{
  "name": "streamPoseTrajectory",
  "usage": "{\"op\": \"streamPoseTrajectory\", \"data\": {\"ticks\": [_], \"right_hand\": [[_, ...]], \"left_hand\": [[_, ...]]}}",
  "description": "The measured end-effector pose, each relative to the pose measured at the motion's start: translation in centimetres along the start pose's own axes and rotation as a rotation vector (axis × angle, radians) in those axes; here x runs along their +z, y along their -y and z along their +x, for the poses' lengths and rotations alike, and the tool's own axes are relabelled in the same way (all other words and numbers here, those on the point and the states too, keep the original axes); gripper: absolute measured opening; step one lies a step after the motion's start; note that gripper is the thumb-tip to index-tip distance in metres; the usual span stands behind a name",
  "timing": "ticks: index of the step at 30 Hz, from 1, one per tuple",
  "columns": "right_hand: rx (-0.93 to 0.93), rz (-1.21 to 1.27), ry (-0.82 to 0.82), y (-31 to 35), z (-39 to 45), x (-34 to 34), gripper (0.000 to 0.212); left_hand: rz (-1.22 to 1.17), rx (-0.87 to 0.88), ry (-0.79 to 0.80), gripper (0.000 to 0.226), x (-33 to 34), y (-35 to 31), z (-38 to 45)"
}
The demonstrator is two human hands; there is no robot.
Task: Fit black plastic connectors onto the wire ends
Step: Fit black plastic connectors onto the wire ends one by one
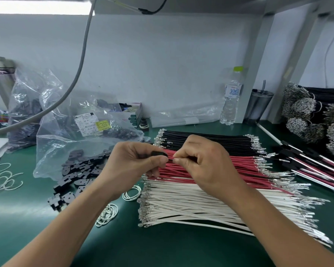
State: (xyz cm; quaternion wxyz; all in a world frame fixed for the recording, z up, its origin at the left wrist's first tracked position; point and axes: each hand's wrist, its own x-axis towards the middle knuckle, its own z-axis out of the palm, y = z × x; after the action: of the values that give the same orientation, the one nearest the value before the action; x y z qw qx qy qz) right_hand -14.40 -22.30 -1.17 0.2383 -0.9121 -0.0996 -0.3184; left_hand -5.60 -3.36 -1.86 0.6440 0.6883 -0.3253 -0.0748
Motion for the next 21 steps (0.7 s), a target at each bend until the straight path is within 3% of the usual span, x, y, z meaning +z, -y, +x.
{"op": "streamPoseTrajectory", "data": {"ticks": [4, 6, 9, 11, 15, 21], "right_hand": [[-0.035, -0.229, -0.047, 0.4, 0.1, -1.8, 0.005], [-0.077, -0.230, -0.017, 1.5, -0.3, -2.1, 0.009], [-0.039, -0.134, 0.311, 2.9, -1.5, -1.0, 0.023], [-0.029, -0.133, 0.448, 3.1, -2.2, -0.1, 0.023], [0.004, -0.093, 0.462, 3.0, -2.1, 0.2, 0.007], [-0.002, -0.152, 0.428, 3.1, -2.1, 0.0, 0.012]], "left_hand": [[0.038, 0.005, -0.035, 0.023, 0.1, 0.2, 0.1], [0.027, 0.002, -0.072, 0.022, -0.3, 0.3, 0.3], [0.009, 0.002, -0.109, 0.018, -0.7, 0.3, 0.5], [0.012, 0.003, -0.113, 0.017, -0.7, 0.3, 0.5], [0.025, -0.001, -0.099, 0.021, -0.6, 0.5, 0.5], [0.016, -0.019, -0.107, 0.024, -0.6, 0.9, 0.6]]}}
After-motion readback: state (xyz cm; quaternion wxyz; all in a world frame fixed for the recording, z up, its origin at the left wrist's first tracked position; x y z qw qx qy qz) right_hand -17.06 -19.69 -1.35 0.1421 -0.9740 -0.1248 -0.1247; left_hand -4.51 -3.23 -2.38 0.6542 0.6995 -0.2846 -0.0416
